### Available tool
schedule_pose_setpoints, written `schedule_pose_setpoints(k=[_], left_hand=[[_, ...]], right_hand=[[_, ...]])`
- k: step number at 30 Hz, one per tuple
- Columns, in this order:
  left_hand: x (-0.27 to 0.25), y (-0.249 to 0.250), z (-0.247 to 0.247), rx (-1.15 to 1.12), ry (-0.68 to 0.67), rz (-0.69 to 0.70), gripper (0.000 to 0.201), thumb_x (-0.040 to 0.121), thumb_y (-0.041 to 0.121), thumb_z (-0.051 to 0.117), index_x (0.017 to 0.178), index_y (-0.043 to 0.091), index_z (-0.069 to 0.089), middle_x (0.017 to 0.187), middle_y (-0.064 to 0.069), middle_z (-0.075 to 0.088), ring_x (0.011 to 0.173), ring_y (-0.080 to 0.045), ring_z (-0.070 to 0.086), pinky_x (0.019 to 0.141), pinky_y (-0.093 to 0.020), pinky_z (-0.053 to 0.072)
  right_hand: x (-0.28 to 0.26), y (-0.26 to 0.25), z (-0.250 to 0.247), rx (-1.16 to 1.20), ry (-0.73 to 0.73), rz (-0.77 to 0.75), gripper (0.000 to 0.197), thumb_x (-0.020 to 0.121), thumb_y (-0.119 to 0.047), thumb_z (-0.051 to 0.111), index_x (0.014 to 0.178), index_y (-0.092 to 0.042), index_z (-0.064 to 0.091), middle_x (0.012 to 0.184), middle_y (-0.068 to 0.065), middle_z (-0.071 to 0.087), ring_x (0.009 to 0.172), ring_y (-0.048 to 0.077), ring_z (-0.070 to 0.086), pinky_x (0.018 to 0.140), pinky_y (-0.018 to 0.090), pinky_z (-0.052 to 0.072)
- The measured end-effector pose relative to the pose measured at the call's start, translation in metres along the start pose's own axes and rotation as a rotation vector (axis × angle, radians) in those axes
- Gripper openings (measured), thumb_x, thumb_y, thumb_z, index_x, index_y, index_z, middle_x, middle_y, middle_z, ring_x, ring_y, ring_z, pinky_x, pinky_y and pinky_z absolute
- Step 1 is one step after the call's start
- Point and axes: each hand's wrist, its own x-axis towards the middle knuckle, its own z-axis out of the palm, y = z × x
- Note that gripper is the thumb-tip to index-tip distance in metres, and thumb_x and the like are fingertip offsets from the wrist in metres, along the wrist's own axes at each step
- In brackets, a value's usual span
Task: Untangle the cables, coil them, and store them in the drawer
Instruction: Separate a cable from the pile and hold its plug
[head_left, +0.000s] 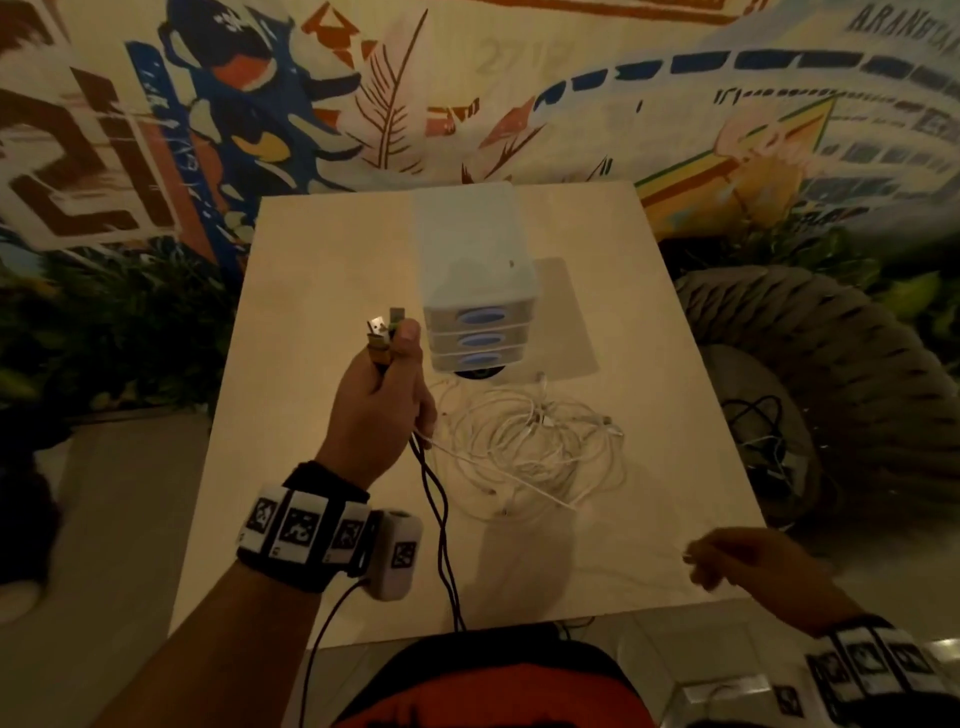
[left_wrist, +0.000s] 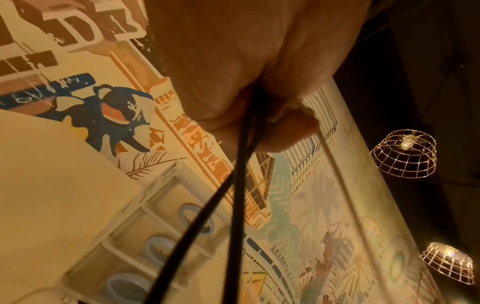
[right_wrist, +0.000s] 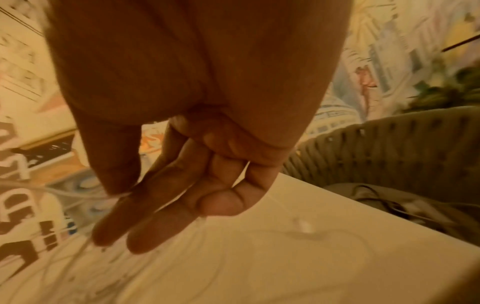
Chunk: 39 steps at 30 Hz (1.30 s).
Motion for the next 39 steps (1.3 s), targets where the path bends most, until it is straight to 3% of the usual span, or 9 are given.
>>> schedule_pose_setpoints(k=[4,11,14,18,23,25,28,34,39], left_hand=[[-0.001,0.0,0.003,-0.052,0.015,-0.002,0.056,0.106,0.039,0.036,0.061,0.008,0.039,0.047,-0.011,0.03,0.036,-0.033,0.054,0.041,-0.033,0.048],[0.003,0.002,0.003,-0.09,0.066,-0.017,0.048,0.109,0.035,0.033,0.065,0.016,0.036,0.057,-0.014,0.022,0.029,-0.02,0.029,0.033,-0.021,0.031],[0.003,0.004,0.001,-0.108,0.067,-0.015,0.047,0.11,0.033,0.032,0.065,0.017,0.035,0.059,-0.016,0.019,0.029,-0.018,0.026,0.033,-0.019,0.028],[0.001,0.009,0.003,-0.12,0.085,-0.008,0.047,0.11,0.031,0.032,0.066,0.016,0.03,0.057,-0.014,0.02,0.03,-0.016,0.024,0.033,-0.017,0.027],[0.0,0.011,-0.005,-0.126,0.102,-0.003,0.045,0.111,0.032,0.033,0.068,0.017,0.038,0.054,0.0,0.03,0.032,-0.013,0.025,0.033,-0.017,0.025],[0.0,0.01,-0.008,-0.138,0.1,-0.014,0.044,0.11,0.034,0.034,0.07,0.018,0.038,0.056,-0.004,0.028,0.034,-0.014,0.024,0.034,-0.017,0.024],[-0.002,0.01,-0.01,-0.154,0.083,-0.034,0.042,0.105,0.042,0.04,0.07,0.018,0.035,0.059,-0.013,0.022,0.035,-0.014,0.024,0.035,-0.017,0.022],[-0.001,0.007,-0.008,-0.1,0.053,-0.027,0.046,0.109,0.034,0.037,0.07,0.014,0.024,0.052,0.0,0.027,0.037,-0.011,0.024,0.037,-0.019,0.022],[0.002,0.008,-0.004,-0.06,0.032,-0.022,0.045,0.109,0.034,0.038,0.067,0.02,0.03,0.05,0.011,0.028,0.039,-0.007,0.024,0.038,-0.022,0.02]], right_hand=[[-0.02,0.026,0.013,-0.015,-0.063,0.127,0.058,0.075,-0.073,0.067,0.074,-0.015,0.075,0.07,0.004,0.074,0.067,0.019,0.07,0.07,0.023,0.054],[-0.026,0.075,0.039,-0.127,-0.059,0.307,0.034,0.091,-0.049,0.066,0.07,-0.023,0.074,0.069,-0.002,0.073,0.061,0.006,0.068,0.062,0.015,0.051],[-0.027,0.111,0.052,-0.2,-0.085,0.425,0.023,0.092,-0.046,0.067,0.075,-0.034,0.076,0.076,-0.008,0.075,0.074,0.002,0.07,0.065,0.01,0.047],[-0.025,0.153,0.089,-0.382,-0.231,0.564,0.026,0.094,-0.061,0.053,0.073,-0.046,0.052,0.099,-0.017,0.063,0.105,0.002,0.065,0.076,0.006,0.045],[-0.023,0.208,0.11,-0.132,-0.16,0.657,0.02,0.092,-0.008,0.069,0.079,-0.022,0.074,0.094,0.012,0.077,0.079,0.019,0.067,0.098,0.047,0.054],[-0.027,0.177,0.1,-0.046,-0.157,0.577,0.021,0.095,0.004,0.06,0.086,-0.004,0.078,0.084,0.018,0.077,0.079,0.033,0.068,0.089,0.051,0.056],[-0.031,0.104,0.073,0.077,-0.065,0.395,0.02,0.097,0.001,0.059,0.104,-0.005,0.076,0.085,0.01,0.079,0.065,0.025,0.07,0.059,0.026,0.055],[-0.047,-0.02,0.0,0.045,-0.036,-0.038,0.029,0.101,-0.006,0.052,0.103,-0.026,0.072,0.092,0.0,0.074,0.055,0.022,0.062,0.056,0.025,0.054],[-0.051,-0.064,-0.048,0.136,0.343,-0.217,0.032,0.103,-0.008,0.044,0.112,-0.033,0.062,0.092,0.003,0.065,0.061,0.014,0.059,0.05,0.015,0.049]])
